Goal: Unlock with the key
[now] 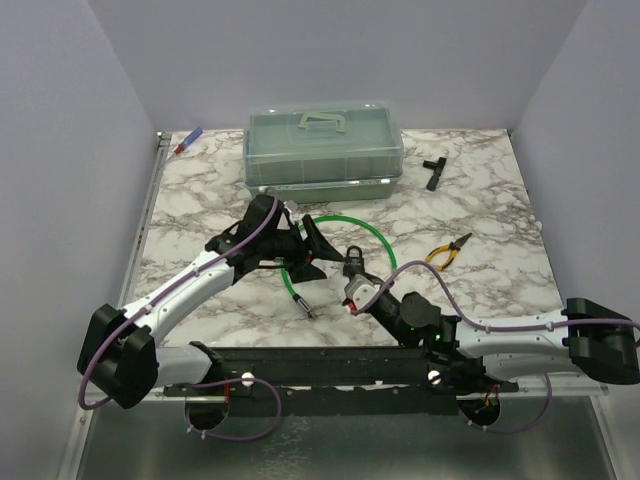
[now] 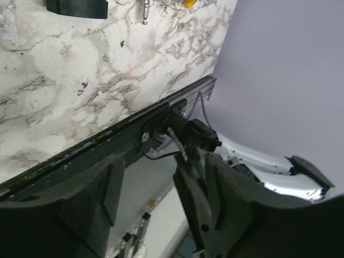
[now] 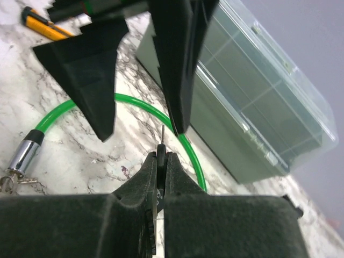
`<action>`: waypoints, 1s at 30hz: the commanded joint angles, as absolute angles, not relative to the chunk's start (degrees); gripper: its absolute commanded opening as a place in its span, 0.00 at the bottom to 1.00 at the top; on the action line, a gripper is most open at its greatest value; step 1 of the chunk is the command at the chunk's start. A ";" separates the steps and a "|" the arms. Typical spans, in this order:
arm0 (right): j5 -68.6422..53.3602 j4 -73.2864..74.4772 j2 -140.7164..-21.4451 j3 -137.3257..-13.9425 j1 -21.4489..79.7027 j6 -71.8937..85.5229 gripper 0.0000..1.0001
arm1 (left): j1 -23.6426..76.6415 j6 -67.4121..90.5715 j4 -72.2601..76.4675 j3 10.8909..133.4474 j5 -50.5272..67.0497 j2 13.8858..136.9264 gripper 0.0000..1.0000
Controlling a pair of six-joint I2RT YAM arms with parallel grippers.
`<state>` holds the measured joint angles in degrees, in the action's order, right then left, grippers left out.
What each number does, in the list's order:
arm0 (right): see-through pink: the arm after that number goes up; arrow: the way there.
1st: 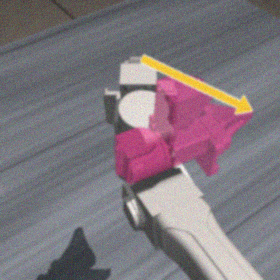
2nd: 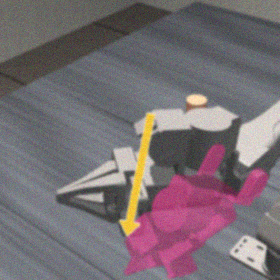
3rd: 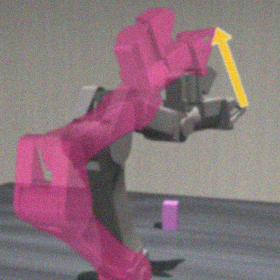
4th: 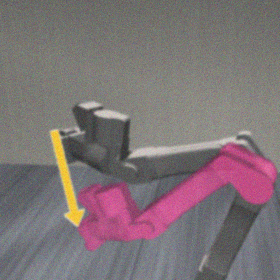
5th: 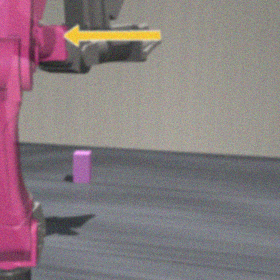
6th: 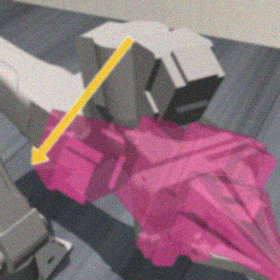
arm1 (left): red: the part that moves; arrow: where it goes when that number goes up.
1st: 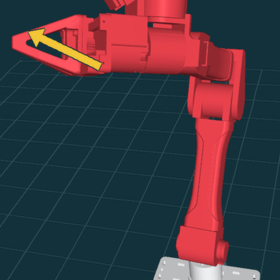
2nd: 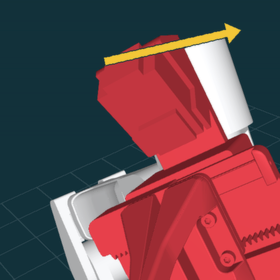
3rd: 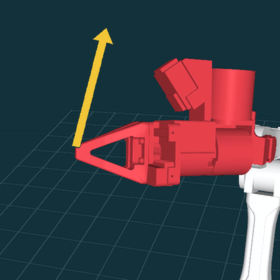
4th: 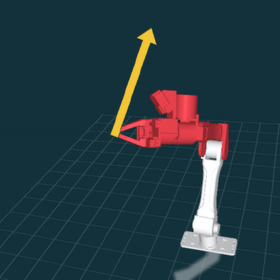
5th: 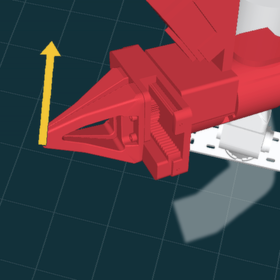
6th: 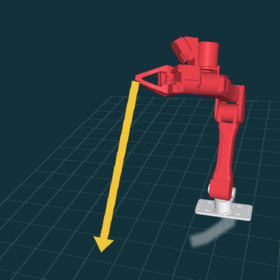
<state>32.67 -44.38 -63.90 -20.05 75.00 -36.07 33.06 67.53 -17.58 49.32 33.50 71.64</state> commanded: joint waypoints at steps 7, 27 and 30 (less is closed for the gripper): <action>53.05 -37.81 -56.31 -20.87 74.51 -13.84 0.01 | 32.99 49.19 -25.82 52.82 12.56 70.54 0.77; 56.70 -15.07 -38.64 -21.12 74.18 4.01 0.00 | 48.69 38.02 -29.84 73.37 -1.64 102.21 0.91; 56.59 -13.09 -36.90 -21.17 74.19 5.60 0.00 | 49.52 38.48 -30.43 75.50 -4.39 105.63 0.91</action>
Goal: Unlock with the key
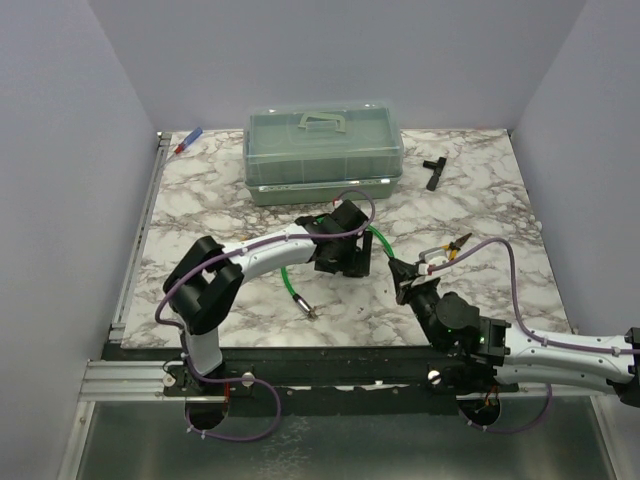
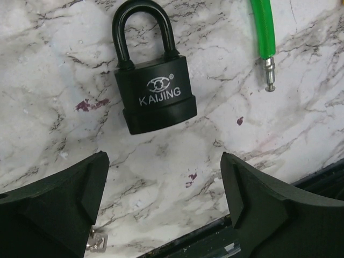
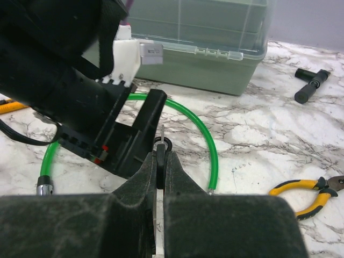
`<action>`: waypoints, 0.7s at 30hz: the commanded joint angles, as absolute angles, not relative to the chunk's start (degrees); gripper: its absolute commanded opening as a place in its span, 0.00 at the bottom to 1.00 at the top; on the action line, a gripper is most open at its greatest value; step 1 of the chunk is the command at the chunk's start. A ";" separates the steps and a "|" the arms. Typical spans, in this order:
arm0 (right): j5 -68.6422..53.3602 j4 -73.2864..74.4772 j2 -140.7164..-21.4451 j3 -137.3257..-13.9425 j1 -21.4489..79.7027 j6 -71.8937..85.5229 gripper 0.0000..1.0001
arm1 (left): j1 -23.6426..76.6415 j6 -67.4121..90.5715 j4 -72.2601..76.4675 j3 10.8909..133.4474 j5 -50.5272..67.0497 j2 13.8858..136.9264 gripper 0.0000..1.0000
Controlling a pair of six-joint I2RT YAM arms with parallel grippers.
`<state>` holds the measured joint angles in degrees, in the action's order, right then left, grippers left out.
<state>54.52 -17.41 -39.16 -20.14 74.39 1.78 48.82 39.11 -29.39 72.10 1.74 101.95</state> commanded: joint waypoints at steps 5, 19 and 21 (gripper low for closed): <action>56.60 -9.42 -34.98 -21.45 74.18 8.01 0.00 | 50.93 38.22 -33.11 79.31 -9.33 111.22 0.90; 57.26 -0.67 -32.89 -22.46 74.20 14.77 0.00 | 52.87 40.07 -33.35 82.89 -14.17 116.96 0.35; 56.73 -0.18 -32.55 -22.12 74.18 15.88 0.00 | 52.85 40.08 -33.57 82.84 -14.71 116.14 0.23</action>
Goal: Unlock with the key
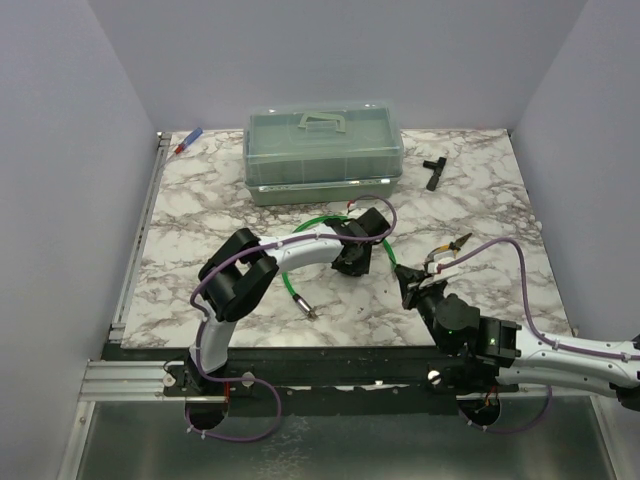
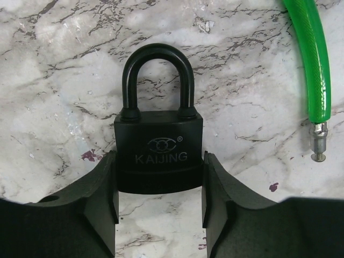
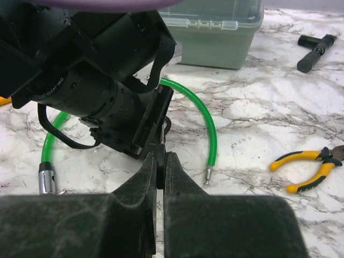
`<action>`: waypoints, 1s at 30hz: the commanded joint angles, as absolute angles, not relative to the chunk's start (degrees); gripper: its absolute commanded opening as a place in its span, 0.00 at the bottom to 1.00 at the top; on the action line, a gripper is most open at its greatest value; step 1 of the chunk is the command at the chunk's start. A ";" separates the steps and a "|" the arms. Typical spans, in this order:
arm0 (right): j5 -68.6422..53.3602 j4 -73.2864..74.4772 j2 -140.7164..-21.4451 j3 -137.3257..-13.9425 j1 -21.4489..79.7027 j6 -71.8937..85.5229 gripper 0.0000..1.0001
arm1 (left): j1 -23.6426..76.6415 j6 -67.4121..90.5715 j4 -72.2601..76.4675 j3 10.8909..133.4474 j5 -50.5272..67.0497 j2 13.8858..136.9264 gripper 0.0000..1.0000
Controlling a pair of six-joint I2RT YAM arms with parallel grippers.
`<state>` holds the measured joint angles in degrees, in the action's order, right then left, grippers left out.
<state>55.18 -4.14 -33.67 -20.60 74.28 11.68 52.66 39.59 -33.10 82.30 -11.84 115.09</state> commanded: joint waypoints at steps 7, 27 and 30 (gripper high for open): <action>51.53 -6.60 -32.91 -20.74 74.21 13.84 0.01 | 52.58 38.70 -40.11 86.42 -16.96 110.97 0.13; 26.28 -45.74 -63.18 -19.85 74.29 -27.04 0.01 | 51.40 40.34 -70.98 102.45 -28.28 108.46 0.04; 28.34 -54.70 -69.68 -19.91 74.69 -34.18 0.00 | 51.10 40.56 -72.27 103.59 -27.36 108.83 0.04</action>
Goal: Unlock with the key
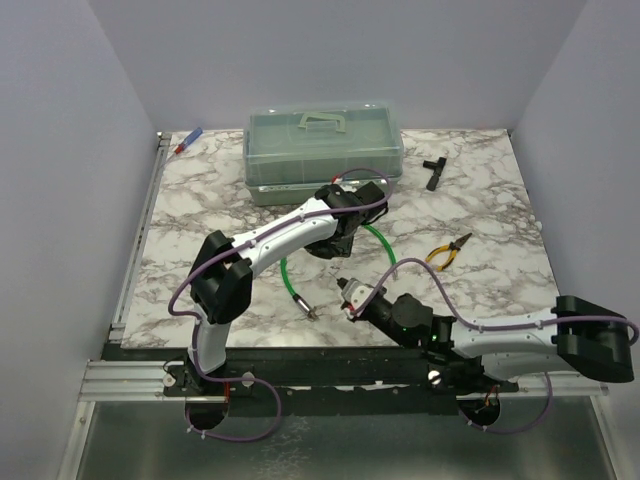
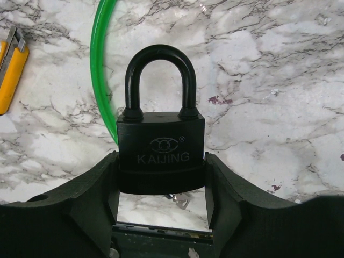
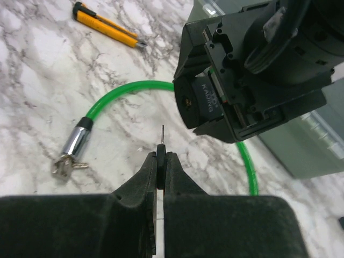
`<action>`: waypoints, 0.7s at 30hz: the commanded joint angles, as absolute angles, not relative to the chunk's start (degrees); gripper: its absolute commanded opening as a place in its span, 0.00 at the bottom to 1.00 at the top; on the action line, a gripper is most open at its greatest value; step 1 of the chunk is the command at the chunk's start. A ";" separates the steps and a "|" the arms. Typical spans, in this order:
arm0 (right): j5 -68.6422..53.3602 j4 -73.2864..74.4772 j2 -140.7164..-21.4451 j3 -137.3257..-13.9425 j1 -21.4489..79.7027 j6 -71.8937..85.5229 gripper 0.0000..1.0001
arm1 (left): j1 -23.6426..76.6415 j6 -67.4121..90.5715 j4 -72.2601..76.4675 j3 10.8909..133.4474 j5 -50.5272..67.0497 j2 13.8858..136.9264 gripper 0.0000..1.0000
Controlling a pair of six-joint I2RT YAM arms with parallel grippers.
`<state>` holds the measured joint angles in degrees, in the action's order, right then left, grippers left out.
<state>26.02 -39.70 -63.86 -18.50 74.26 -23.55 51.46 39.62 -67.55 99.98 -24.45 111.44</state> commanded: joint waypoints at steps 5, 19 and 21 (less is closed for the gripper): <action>32.03 -67.98 -80.53 -21.60 75.70 -46.69 0.00 | 50.73 40.62 -75.51 106.48 -26.97 110.45 0.04; 40.64 -100.78 -101.81 -26.11 78.31 -68.30 0.00 | 50.32 41.26 -77.56 107.40 -25.46 111.55 0.04; 40.48 -99.18 -101.16 -26.46 78.39 -67.10 0.00 | 50.29 41.45 -77.45 107.47 -25.24 111.41 0.04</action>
